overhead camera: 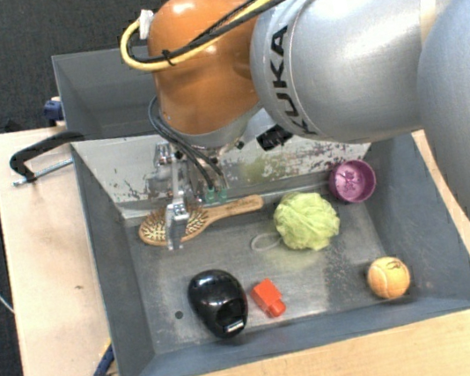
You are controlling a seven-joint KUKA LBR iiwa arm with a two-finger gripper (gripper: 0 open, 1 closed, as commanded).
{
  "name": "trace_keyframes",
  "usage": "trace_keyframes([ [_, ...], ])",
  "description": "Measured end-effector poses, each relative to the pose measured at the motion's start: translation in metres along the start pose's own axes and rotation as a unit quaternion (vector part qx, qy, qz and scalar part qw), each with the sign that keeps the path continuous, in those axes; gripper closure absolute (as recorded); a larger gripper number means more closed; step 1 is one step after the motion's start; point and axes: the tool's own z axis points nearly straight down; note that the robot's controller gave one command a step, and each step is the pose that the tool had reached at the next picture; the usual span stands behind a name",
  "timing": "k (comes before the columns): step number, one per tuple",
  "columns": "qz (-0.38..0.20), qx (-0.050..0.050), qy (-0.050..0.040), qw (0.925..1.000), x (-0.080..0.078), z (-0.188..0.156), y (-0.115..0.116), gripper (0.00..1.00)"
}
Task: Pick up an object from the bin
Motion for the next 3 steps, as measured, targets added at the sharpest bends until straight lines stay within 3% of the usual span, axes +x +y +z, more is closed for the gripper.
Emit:
trace_keyframes([
  [1,0.01,0.0,-0.0014,0.9999,-0.01,0.077,-0.029,0.0],
  [2,-0.018,-0.006,-0.0086,0.9998,-0.025,0.152,-0.061,0.0],
  [3,-0.018,-0.003,-0.0083,0.9998,-0.023,0.145,-0.058,0.0],
])
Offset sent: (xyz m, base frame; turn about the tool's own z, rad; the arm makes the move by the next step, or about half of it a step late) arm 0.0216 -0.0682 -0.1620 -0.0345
